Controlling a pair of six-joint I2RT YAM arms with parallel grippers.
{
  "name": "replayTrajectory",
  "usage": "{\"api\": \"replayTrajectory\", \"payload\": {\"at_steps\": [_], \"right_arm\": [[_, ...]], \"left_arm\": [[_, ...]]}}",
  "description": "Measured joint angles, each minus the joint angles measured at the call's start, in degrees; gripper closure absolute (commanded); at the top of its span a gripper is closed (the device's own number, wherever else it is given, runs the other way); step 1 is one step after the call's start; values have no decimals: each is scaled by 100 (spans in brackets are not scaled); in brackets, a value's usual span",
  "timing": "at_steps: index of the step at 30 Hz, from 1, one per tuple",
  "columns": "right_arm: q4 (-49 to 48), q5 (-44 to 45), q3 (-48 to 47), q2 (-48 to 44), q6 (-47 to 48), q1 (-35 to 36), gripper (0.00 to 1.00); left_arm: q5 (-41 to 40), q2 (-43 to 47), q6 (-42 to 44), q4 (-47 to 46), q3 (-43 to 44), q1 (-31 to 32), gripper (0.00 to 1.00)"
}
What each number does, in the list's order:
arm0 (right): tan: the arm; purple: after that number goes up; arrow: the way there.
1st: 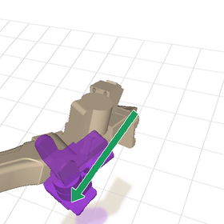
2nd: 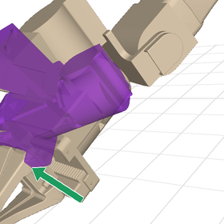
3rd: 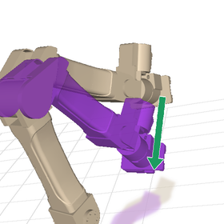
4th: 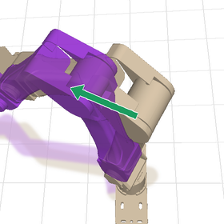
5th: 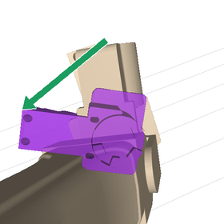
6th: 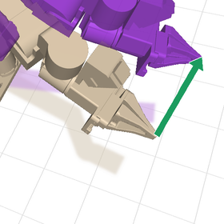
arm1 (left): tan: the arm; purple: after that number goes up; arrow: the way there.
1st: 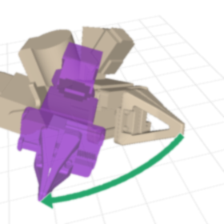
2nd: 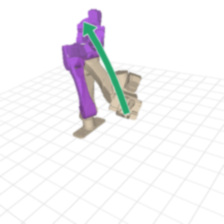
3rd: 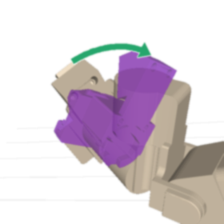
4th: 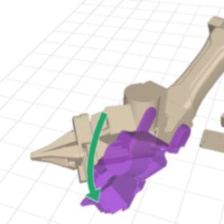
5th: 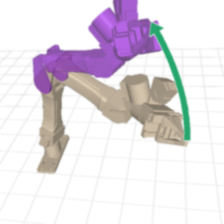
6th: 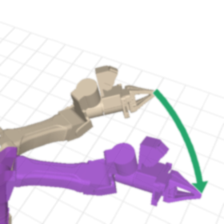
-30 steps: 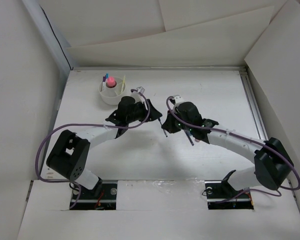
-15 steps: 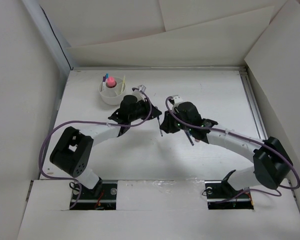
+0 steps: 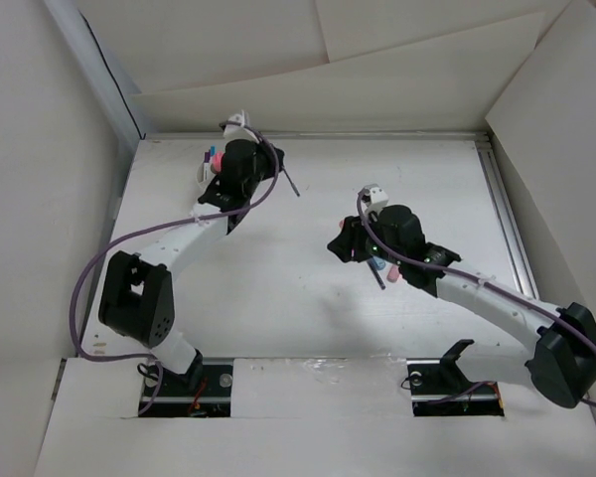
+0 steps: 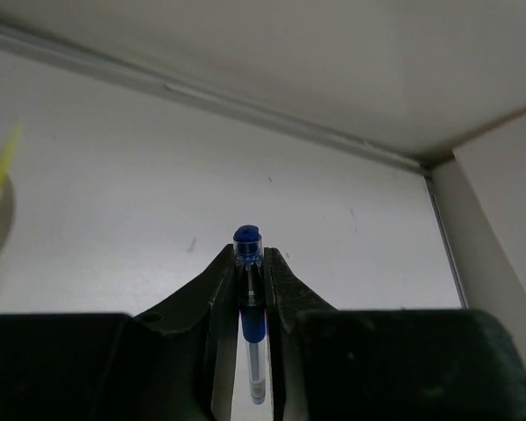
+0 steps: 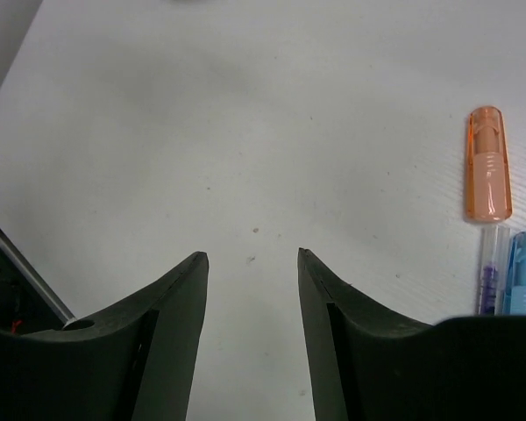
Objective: Sort the stationery into containers
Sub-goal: Place the pen in the storage box.
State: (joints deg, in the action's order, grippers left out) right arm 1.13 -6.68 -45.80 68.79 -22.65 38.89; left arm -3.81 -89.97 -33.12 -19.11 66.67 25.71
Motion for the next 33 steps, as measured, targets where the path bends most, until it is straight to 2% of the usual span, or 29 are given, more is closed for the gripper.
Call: {"api": "replayTrajectory", "payload": {"at_steps": [8,12,16,24,28,32,33], "right_arm": [[-20,20,378,-212,7,-63,42],[-39,31,446,-321,0,-98,38],[-116,37,474,-330,0,-144,38],[-190,46,568,-330,0,-214,38],[-205,46,579,-328,0,-219,37],[-210,92,581,-317,-2,-256,34],[-214,131,581,-308,-7,-256,34]], "left_arm": [[-1600,-750,575,459,1182,-516,100],[-2380,-1158,1095,658,1622,-542,100],[-3023,-1473,1635,660,1867,-520,100],[-3711,-1950,2361,501,1989,-520,98],[-3773,-2162,2503,433,2090,-520,97],[-3786,-2247,2566,367,2114,-522,91],[-3790,-2260,2575,352,2114,-522,84]]}}
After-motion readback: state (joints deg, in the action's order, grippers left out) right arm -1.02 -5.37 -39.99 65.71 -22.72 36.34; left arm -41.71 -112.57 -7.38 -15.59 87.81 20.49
